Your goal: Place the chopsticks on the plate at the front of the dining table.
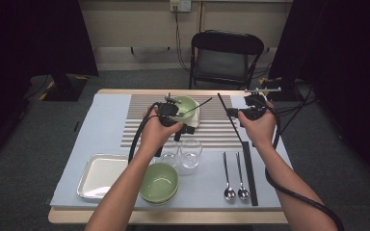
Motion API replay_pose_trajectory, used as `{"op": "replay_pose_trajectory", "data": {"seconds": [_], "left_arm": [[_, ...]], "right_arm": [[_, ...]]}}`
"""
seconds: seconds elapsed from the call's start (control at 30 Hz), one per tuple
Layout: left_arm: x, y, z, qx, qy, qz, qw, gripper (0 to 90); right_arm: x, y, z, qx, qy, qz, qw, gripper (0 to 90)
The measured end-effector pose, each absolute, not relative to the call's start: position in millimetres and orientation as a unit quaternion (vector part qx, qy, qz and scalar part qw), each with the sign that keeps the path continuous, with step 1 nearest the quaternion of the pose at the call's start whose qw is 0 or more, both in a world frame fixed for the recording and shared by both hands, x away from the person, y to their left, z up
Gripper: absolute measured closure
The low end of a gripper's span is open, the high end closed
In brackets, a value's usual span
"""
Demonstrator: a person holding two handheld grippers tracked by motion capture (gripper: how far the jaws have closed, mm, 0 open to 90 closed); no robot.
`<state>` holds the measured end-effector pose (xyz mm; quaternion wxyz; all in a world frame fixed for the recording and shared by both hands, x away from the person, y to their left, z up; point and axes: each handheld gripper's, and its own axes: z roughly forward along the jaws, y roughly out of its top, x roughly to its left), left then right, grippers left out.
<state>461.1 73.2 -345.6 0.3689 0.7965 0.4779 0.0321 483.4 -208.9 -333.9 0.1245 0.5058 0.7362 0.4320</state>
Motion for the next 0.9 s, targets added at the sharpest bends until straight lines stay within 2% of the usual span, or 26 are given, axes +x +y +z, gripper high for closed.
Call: {"op": "replay_pose_trajectory", "data": {"seconds": [0.9], "left_arm": [[454,55,-352,0.807,0.460,0.023,0.371,29.9]], "right_arm": [[484,-184,-324,0.493,0.739,0.444,0.116,86.6]]}}
